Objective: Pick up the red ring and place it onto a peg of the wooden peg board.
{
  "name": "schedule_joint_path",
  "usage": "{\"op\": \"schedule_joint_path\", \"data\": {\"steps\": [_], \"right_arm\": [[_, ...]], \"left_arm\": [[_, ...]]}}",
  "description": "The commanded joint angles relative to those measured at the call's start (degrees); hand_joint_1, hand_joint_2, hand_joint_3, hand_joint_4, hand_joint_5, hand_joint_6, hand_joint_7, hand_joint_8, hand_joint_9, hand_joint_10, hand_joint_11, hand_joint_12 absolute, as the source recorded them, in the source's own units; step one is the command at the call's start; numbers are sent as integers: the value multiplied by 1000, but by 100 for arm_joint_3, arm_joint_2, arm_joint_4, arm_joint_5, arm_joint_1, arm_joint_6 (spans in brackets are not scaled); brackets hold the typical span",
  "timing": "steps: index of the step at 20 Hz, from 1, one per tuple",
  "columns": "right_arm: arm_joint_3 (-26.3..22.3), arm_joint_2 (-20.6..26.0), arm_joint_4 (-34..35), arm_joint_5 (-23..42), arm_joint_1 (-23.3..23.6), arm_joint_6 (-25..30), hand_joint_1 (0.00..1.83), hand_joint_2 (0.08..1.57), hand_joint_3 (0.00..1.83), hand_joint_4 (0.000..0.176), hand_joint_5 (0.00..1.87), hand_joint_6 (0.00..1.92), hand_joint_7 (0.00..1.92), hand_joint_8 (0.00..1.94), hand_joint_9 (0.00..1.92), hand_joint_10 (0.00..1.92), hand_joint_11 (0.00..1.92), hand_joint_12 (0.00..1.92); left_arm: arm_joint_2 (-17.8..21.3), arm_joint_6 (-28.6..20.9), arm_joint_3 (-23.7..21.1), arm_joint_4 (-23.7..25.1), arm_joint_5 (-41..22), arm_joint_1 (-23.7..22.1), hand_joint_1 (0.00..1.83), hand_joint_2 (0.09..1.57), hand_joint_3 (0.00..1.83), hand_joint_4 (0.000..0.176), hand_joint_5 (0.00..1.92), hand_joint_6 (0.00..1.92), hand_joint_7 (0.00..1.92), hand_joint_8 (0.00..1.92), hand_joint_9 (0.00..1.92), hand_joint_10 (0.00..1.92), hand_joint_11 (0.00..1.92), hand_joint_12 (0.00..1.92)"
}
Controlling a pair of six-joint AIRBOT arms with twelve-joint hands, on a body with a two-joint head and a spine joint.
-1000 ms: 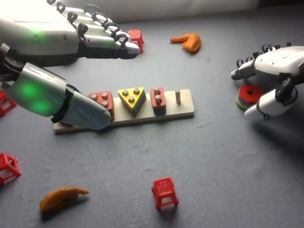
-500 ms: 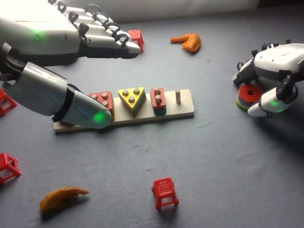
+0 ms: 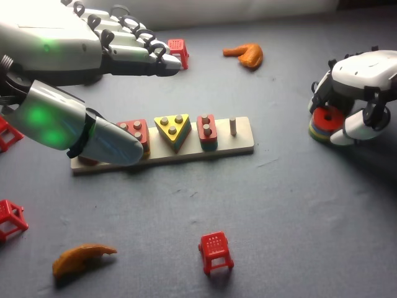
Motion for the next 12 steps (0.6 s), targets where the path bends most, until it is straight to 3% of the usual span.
{"op": "schedule_joint_path", "data": {"steps": [1,4,5,6,8,9,11,12], "right_arm": [[7,23,-75,230,23,-8,1371,1099,1,0,949,930,1063,900,906,1152,611,1392],[-12,26,-75,218,79,-17,1376,1105,1,0,931,962,1052,927,897,1212,635,1439],[-18,26,-75,207,111,-22,1257,1107,1,0,944,984,1056,949,929,981,654,1443],[-44,27,-75,153,229,-48,1233,1107,0,0,951,981,1061,946,961,869,658,1436],[-52,25,-75,115,313,-67,1233,1107,0,0,951,981,1061,946,961,869,658,1436],[-53,15,-75,77,443,-100,1348,1102,2,0,942,980,1053,900,917,1142,640,1443],[-50,-38,-74,66,624,-223,1375,1108,0,0,919,1012,1039,910,902,1222,649,1465],[-45,-112,-74,50,747,-370,1256,1110,1,0,933,1007,1050,949,919,986,644,1437]], "left_arm": [[-6,-2,14,-158,396,-78,0,1094,3,0,0,0,0,0,0,0,0,0],[-6,-3,13,-158,396,-79,0,1096,4,0,0,0,0,0,0,0,0,0],[-6,-3,13,-158,396,-79,0,1098,5,0,0,0,0,0,0,0,0,0],[-6,-6,14,-158,404,-82,0,1098,5,0,0,0,0,0,0,0,0,0],[-10,-6,17,-158,415,-90,0,1098,5,0,0,0,0,0,0,0,0,0],[-29,-6,28,-158,420,-93,0,1106,8,0,0,0,0,0,0,0,0,0],[-53,-7,41,-158,420,-93,0,1099,4,0,12,5,0,0,0,0,0,0],[-57,-7,44,-159,420,-93,0,1096,2,0,4,1,0,0,0,0,0,0]]}}
